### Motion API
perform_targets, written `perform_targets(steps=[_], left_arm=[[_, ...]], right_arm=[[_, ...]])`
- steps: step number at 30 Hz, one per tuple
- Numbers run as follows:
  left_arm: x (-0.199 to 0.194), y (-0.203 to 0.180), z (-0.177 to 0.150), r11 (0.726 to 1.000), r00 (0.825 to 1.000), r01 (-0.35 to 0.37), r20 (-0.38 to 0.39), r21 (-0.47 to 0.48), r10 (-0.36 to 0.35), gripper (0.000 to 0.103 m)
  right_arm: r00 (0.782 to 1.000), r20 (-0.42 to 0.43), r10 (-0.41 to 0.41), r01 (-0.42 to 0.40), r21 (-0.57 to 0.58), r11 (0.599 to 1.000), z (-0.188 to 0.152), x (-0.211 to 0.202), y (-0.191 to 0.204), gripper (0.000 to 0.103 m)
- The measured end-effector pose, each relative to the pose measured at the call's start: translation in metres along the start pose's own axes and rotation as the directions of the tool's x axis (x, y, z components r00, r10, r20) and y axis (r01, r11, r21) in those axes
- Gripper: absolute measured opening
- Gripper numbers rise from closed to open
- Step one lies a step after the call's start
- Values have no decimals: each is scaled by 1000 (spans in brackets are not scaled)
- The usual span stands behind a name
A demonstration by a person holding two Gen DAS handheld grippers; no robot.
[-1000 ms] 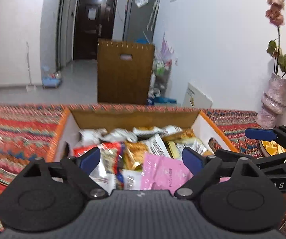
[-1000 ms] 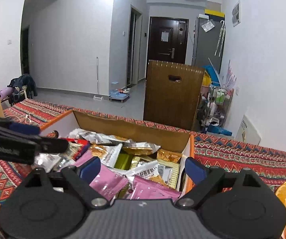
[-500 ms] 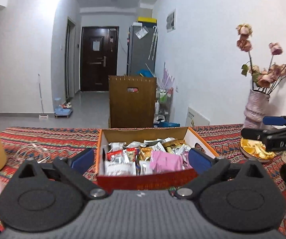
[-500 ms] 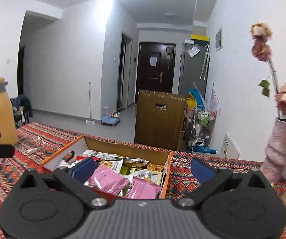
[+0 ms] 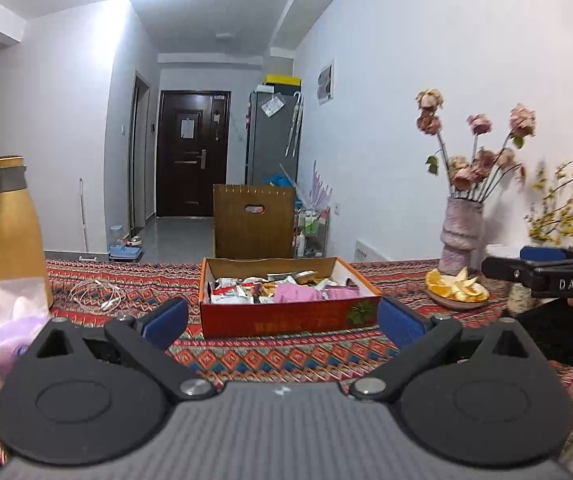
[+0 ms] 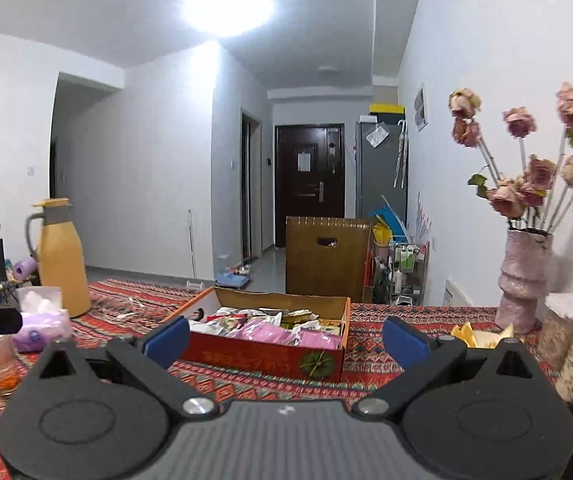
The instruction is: Organize snacks
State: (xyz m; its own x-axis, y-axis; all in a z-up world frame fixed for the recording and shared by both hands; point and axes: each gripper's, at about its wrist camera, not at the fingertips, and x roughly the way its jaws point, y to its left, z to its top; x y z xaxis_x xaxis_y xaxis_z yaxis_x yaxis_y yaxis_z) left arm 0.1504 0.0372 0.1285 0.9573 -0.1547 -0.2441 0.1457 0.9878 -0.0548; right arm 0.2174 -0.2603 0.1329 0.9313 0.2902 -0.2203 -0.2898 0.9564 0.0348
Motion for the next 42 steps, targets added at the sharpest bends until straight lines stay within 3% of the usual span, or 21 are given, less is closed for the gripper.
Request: perform_targets(steps=[3,7,10,15,20,23,28,42], left_arm=[[-30,-3,-16,1000,1000,14,18,-24,-14,103],[-60,-8,-41,999,1000,-6,-2,-46,6,103],[-83,-11,-57,998,1000,-27,0,-50,27,103],[-115,-19,-84,995,995,-95,22,-20,96,103],[-120,-36,-122,978,979,-206,-2,6,206,103],[-130,-40,-141,986,985,-169,-40,-10,168,103],[-145,-43,-144,988,988,-153,9,0,153,103],[-140,-39,-142,987,987,-161,-16,-22,161,103]], right_arm=[[1000,-6,7,-7,12,1000,-18,-29,9,103],[1000,-15,-22,21,-13,1000,-45,-66,25,103],[999,-38,1,-1,6,1000,-63,-86,33,103],[997,-73,3,-2,14,1000,-100,-111,57,103],[998,-63,-24,30,91,995,-139,-128,70,103],[998,-62,-14,22,127,992,-153,-139,72,103],[998,-70,3,7,144,990,-161,-150,74,103],[997,-75,26,-16,123,992,-158,-148,80,103]])
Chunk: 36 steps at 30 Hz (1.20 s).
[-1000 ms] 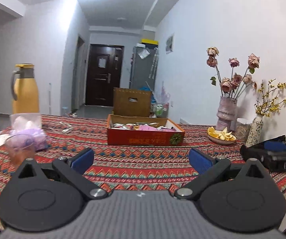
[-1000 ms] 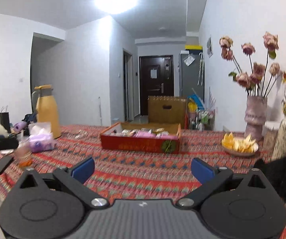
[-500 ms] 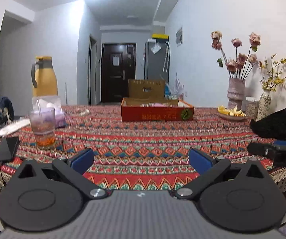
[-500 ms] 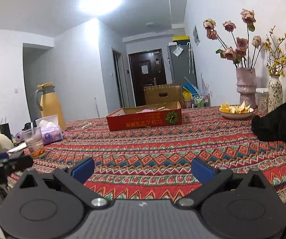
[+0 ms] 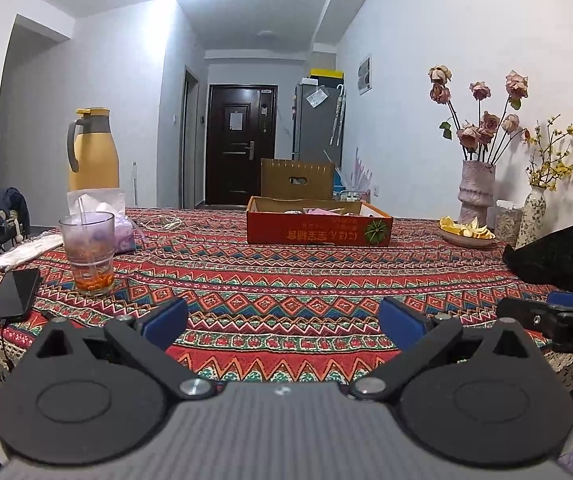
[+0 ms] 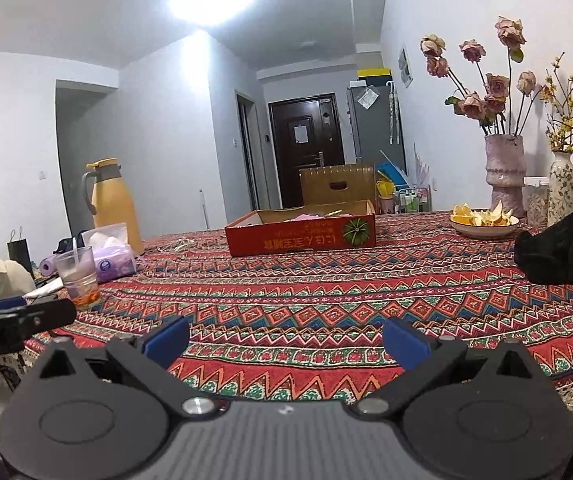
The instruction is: Organize snacks
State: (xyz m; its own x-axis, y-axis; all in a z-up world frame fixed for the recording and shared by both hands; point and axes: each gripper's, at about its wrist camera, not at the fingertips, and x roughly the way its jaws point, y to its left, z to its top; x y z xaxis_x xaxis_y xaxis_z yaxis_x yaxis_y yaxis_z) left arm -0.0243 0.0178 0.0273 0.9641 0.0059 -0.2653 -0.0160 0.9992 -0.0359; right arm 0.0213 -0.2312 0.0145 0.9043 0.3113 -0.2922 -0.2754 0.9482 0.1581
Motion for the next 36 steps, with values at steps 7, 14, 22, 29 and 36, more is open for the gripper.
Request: perform_targets(steps=[7,14,22,29,36], left_arm=[[1,-1,0,1000,1000,8,-7,9,-7,103],[1,-1,1,1000,1000,8,-3,9,-8,103],[1,-2,0,1000,1000,10,-2,12,-10,103],[0,-2,0,1000,1000,7,2,13,-7,103],[0,-2,1,1000,1000,6,2,13,-6,103]], right_arm=[[1000,5,-7,7,-7,1000,0,0,0,103],[1000,16,1,-1,-17,1000,1,-2,2,103],[1000,17,-5,5,-17,1000,1,-2,2,103],[1000,9,-4,4,-12,1000,1,-3,2,103],[1000,8,-5,5,-12,1000,2,-2,3,103]])
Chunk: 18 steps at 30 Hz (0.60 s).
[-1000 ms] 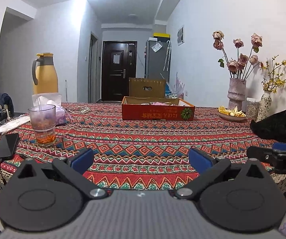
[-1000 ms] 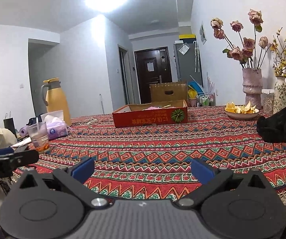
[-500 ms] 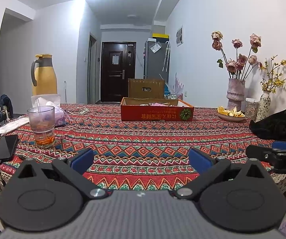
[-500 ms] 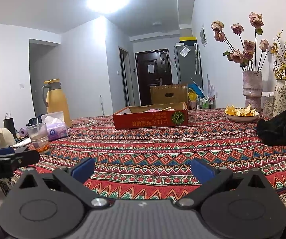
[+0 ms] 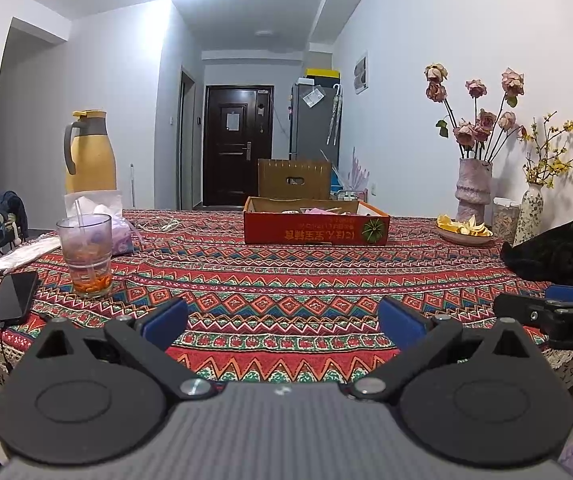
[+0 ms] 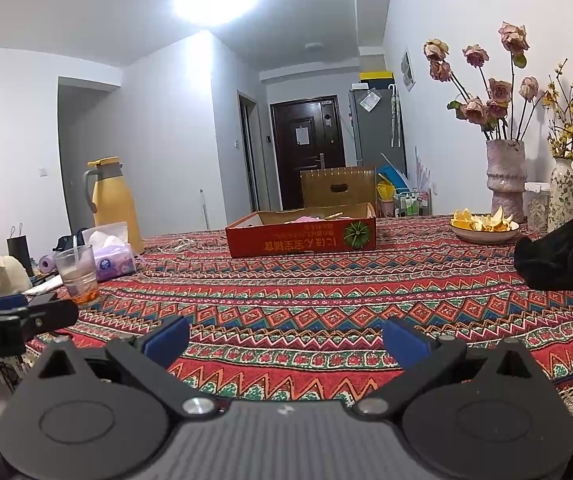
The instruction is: Organize snacks
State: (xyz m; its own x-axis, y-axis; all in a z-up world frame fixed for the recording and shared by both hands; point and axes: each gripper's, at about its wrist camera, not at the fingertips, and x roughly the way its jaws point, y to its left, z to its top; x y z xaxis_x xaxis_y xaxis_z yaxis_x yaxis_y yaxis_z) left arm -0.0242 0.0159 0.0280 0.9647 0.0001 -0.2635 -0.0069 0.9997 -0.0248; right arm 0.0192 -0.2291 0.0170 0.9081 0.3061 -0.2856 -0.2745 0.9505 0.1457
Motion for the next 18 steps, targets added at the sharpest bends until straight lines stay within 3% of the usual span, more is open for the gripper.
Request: perform_targets(steps=[18], left_arm=[[-1,-1,0,1000,1000,-1,2,5,1,103]], right_arm=[[1000,-10,5,-5,-2,1000,-1,1,-2,103]])
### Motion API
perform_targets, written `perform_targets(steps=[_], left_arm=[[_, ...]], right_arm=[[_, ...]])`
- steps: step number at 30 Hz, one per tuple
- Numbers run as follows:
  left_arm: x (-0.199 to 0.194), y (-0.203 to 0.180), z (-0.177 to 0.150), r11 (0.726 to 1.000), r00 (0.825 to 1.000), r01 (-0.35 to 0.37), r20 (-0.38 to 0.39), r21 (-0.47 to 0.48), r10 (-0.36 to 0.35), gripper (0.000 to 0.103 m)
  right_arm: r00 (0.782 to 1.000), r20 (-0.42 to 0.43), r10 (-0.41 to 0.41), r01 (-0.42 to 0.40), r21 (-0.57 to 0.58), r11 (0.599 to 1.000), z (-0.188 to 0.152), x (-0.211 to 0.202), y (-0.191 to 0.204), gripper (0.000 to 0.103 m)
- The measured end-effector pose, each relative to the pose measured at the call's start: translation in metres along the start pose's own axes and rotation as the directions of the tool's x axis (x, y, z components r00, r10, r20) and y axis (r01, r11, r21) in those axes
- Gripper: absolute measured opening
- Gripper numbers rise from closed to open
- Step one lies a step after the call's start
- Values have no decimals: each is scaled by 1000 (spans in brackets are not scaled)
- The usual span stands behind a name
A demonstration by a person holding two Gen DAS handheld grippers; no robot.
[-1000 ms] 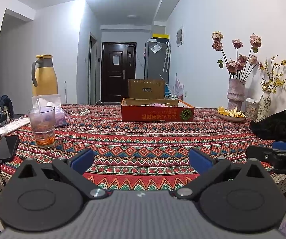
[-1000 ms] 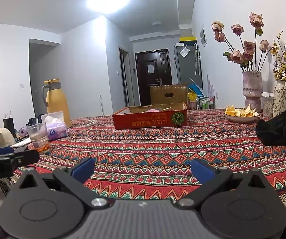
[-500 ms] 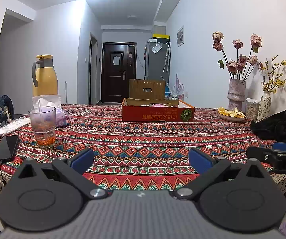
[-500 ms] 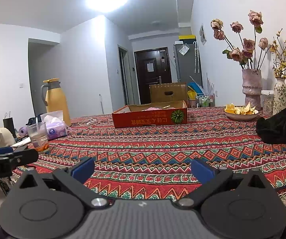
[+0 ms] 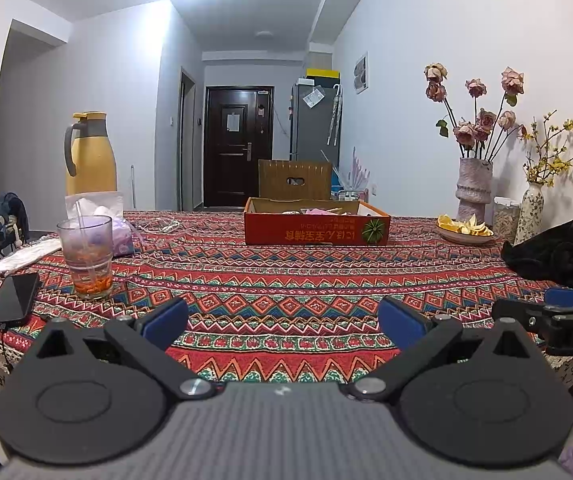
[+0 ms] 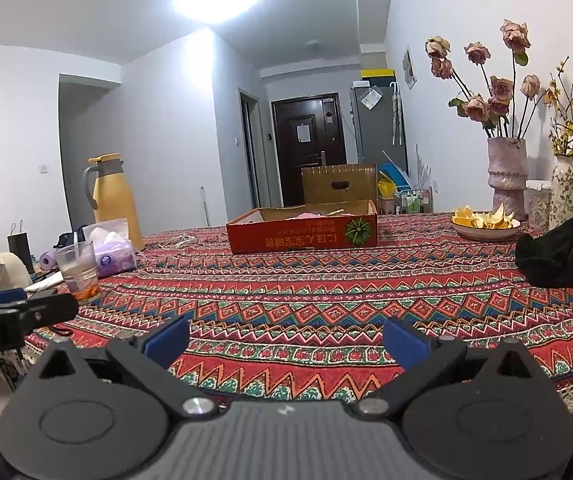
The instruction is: Organize snacks
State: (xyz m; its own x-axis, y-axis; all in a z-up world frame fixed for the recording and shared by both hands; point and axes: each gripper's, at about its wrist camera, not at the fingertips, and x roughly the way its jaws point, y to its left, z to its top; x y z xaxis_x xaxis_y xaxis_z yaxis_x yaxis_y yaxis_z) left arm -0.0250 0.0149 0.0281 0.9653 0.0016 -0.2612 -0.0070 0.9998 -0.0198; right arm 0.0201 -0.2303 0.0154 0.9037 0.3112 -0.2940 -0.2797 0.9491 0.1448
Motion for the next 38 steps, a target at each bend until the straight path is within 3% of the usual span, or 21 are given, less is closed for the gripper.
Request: perform_targets(steps=[36,38], left_arm=[[0,0,1,1000,1000,3,6,1,-3,103],[-2,-1,0,1000,1000,26,8,15,-27,103]], right_arm=[[1000,-8,4,-4,-11,1000,-1,2,0,103],[1000,-7,7,-7,-14,1000,-1,1,0,103]])
